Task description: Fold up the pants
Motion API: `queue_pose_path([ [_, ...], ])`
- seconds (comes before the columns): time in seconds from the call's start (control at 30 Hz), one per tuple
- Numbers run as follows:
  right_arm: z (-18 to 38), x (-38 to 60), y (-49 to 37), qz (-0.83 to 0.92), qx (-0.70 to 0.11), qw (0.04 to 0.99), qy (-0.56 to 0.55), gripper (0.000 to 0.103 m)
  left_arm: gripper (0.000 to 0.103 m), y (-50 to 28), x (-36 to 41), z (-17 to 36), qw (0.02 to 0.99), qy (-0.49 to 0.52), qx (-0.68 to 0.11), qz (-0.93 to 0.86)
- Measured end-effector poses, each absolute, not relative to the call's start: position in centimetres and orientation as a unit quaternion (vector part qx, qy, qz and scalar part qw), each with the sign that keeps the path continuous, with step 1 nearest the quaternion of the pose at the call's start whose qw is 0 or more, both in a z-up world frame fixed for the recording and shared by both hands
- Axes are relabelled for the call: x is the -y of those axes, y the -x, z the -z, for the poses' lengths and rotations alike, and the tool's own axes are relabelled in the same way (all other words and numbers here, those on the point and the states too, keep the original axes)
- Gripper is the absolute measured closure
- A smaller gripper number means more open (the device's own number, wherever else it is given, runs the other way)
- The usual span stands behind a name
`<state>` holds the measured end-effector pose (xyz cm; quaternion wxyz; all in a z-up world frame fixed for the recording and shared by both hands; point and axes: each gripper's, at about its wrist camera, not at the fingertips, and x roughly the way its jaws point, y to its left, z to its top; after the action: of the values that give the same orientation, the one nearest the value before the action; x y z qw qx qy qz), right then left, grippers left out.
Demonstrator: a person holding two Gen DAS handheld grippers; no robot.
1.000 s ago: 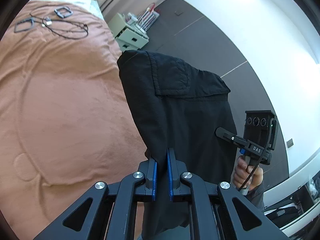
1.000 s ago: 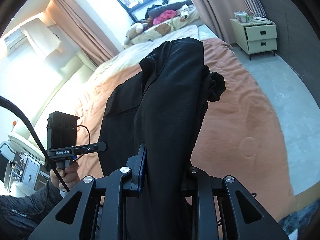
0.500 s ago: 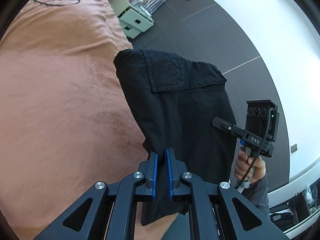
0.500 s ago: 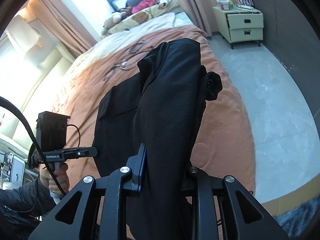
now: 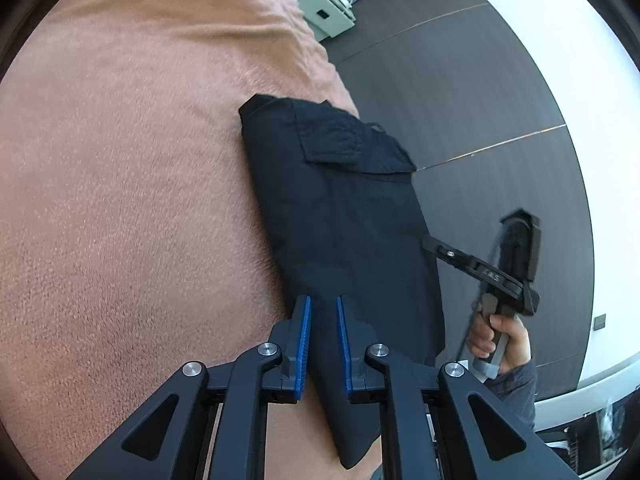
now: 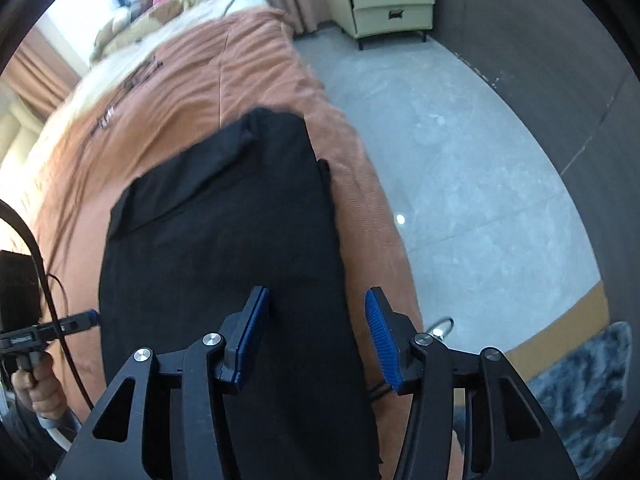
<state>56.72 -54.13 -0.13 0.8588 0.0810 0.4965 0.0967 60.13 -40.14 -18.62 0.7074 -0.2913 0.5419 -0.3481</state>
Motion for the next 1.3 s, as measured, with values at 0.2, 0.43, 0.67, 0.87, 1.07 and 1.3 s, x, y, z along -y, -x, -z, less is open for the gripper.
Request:
queue_pose_path([
  [0.2,-1.5,53.9,-51.8,-0.087,-0.464,0.877,-0.092,0.055,0.090,-58.8,40.6,18.9,0.702,0.286,-0.550,0.351],
  [0.43,-2.5,53.2,-45.3,-0.092,-0.442,0.886,-0.105,0.055,0.090,-57.7,40.8,17.9,0.701,0.267,-0.556,0.358],
  [0.67,-2.6,53.7,-43.1,-0.066,-0.439,0.889,-0.109,0.053,0.087,-56.3,39.5,14.8,0.719,0.235,-0.549,0.356],
  [0.87,-4.3,51.1,-41.7,-0.054,-0.429,0.895,-0.109,0.027,0.053,-55.6,38.0,11.2,0.749,0.213,-0.522,0.349],
  [1.07,-6.1,48.3,-38.8,-0.022,-0.417,0.903,-0.098,0.016,0.033,-53.2,35.2,7.4,0.778,0.184,-0.496,0.338],
  [1.3,-7.8,44.1,-35.4,-0.019,-0.391,0.915,-0.104,0.000,0.008,-49.7,32.0,3.3,0.817,0.138,-0.454,0.329],
])
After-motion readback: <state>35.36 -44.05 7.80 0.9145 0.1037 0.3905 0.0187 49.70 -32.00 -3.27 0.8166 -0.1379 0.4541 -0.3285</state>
